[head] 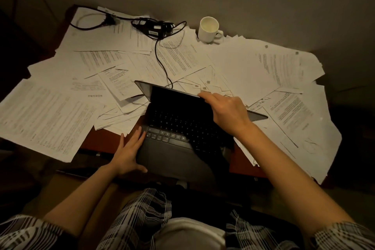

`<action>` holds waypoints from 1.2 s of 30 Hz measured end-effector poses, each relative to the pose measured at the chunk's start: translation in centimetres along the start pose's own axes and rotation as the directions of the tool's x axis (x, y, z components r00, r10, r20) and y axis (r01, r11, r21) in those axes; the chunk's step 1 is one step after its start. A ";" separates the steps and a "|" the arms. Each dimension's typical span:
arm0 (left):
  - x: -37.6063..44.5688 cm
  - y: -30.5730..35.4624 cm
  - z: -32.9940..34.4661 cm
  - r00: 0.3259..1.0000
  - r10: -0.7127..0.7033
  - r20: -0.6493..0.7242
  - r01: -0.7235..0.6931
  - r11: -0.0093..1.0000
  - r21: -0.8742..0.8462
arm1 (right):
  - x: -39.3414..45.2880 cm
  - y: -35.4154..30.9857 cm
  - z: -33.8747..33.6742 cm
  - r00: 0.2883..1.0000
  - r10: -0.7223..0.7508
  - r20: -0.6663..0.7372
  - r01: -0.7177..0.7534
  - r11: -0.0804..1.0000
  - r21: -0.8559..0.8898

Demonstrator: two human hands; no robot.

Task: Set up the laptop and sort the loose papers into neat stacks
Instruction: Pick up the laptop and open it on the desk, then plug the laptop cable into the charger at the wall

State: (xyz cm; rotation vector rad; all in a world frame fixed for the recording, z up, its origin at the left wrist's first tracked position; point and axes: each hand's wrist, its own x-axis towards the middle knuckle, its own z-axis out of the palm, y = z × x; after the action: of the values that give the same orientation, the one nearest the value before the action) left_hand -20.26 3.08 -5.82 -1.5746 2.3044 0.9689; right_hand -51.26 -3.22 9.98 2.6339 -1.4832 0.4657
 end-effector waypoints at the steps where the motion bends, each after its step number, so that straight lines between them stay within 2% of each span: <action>1: -0.1 -0.3 -0.1 1.000 0.004 0.000 -0.004 1.000 0.017 | -0.6 0.1 0.2 1.000 0.008 -0.008 -0.008 1.000 0.016; 6: -0.4 0.0 -0.2 1.000 0.010 -0.009 -0.010 0.999 0.047 | 0.1 1.4 0.3 0.998 0.012 -0.065 -0.009 0.999 0.050; 9: -0.3 0.2 0.0 1.000 -0.009 -0.017 0.010 0.999 0.052 | 1.9 2.6 0.0 0.988 0.149 0.051 -0.151 0.987 0.053; 11: -0.3 0.2 0.0 1.000 -0.015 -0.022 0.016 0.998 0.063 | 3.3 3.4 -0.4 0.951 0.271 0.152 -0.284 0.956 0.073; 14: -0.3 0.5 0.0 1.000 -0.011 -0.025 0.013 0.998 0.059 | 5.4 4.5 -0.9 0.894 0.372 0.252 -0.410 0.904 0.121; 19: -0.1 1.6 1.1 0.999 -0.031 -0.039 0.031 0.999 0.016 | 7.7 6.1 -0.6 0.850 0.385 0.361 -0.462 0.873 0.158; 23: 0.0 2.0 1.0 0.998 -0.057 -0.027 0.057 0.998 0.017 | 9.0 6.6 0.5 0.825 0.457 0.332 -0.533 0.824 0.193; 27: 0.0 2.3 0.8 0.997 -0.081 -0.013 0.082 0.996 0.035 | 10.3 6.4 2.0 0.800 0.539 0.264 -0.560 0.828 0.006; 31: -0.1 2.6 0.3 0.995 -0.099 -0.016 0.101 0.989 0.104 | 10.5 5.6 3.2 0.769 0.572 0.285 -0.565 0.817 -0.116; 33: 0.2 2.4 -0.7 0.987 -0.094 -0.134 0.097 0.995 0.018 | 9.7 4.6 3.7 0.763 0.581 0.283 -0.568 0.812 -0.135; 36: 1.2 2.2 -3.9 0.902 -0.153 -0.403 0.059 0.970 -0.237 | 7.7 2.4 4.0 0.835 0.533 0.139 -0.522 0.846 -0.108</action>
State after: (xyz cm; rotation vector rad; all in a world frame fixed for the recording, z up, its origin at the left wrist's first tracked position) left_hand -21.97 0.27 -2.47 -2.1639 2.4044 0.9624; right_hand -48.72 -11.68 8.31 2.2232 -2.2476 0.2234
